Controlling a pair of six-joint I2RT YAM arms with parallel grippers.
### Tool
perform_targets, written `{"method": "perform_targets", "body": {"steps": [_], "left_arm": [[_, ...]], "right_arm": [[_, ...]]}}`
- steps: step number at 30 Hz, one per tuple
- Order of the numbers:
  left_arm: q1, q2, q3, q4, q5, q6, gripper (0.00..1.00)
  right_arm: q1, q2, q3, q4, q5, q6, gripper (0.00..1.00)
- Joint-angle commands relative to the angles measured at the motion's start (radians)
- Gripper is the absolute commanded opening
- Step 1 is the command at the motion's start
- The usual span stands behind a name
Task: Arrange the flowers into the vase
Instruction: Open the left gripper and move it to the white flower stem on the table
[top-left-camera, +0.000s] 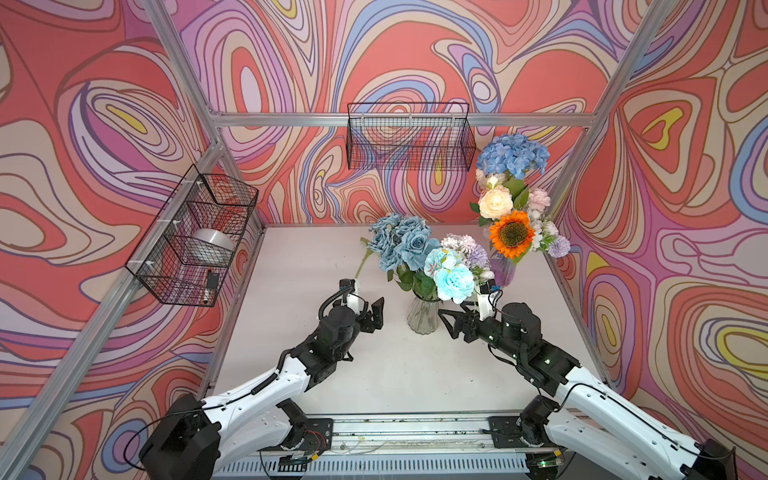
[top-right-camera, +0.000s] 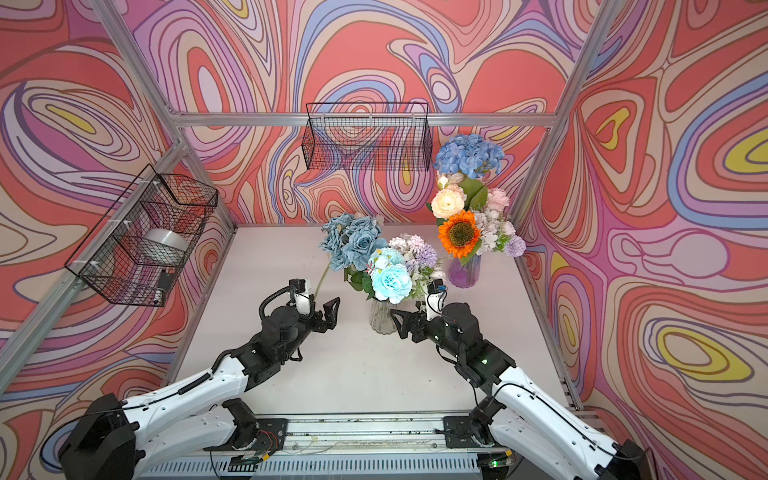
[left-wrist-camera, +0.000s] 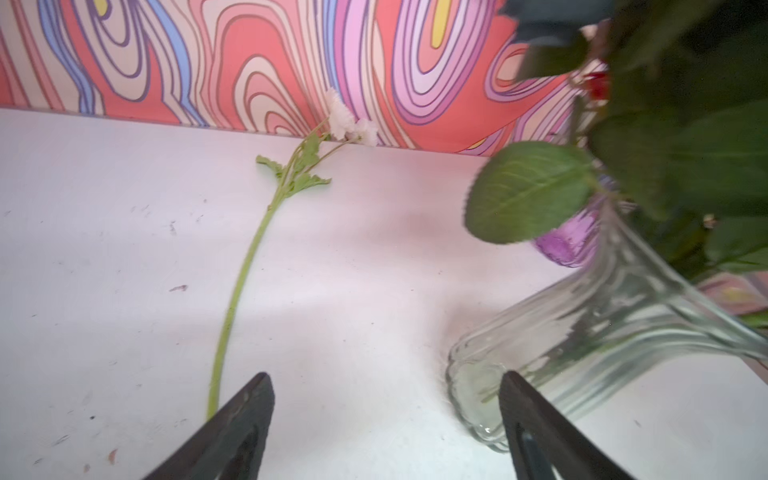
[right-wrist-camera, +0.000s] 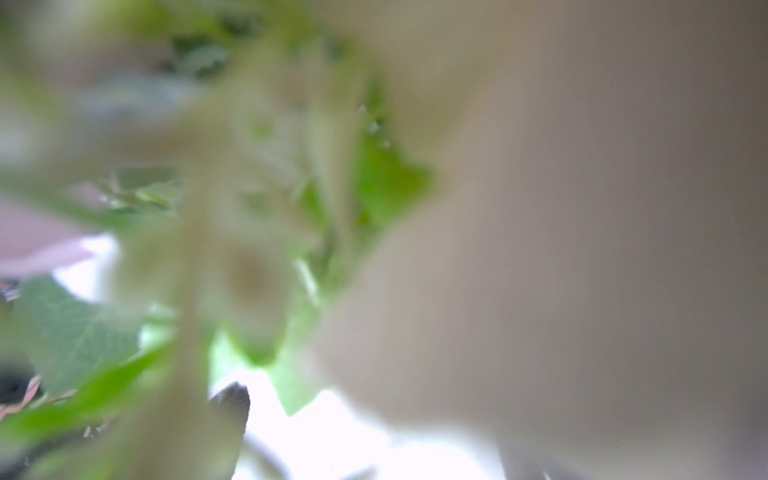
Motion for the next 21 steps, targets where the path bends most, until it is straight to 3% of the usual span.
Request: {"method": "perform_targets", "body": {"steps": [1,5,11,14,21], "left_arm": [[0.08,0.08,0.037,-0.003,0.115,0.001,0.87],[0.184,0.226,0.118,0.052,0.15,0.045,0.81],[0.392,0.525,0.409,-0.087,0.46,0.087,0.75],[0.424,0.661,0.573,-0.184,0.559,0.163,0.74],[0.43,0.92,0.994,-0.514,0.564,0.306,0.74]], "right_arm": [[0.004,0.01,-0.011,0.005,0.004,-0.014,0.93],[0.004,0.024,-0.007,0.034,0.012,-0.019,0.93],[0.004,0.02,-0.015,0.046,0.022,-0.018,0.93],[0.005,0.006,-0.021,0.057,0.04,-0.014,0.93],[0.005,-0.021,-0.023,0.098,0.056,0.004,0.94]]}}
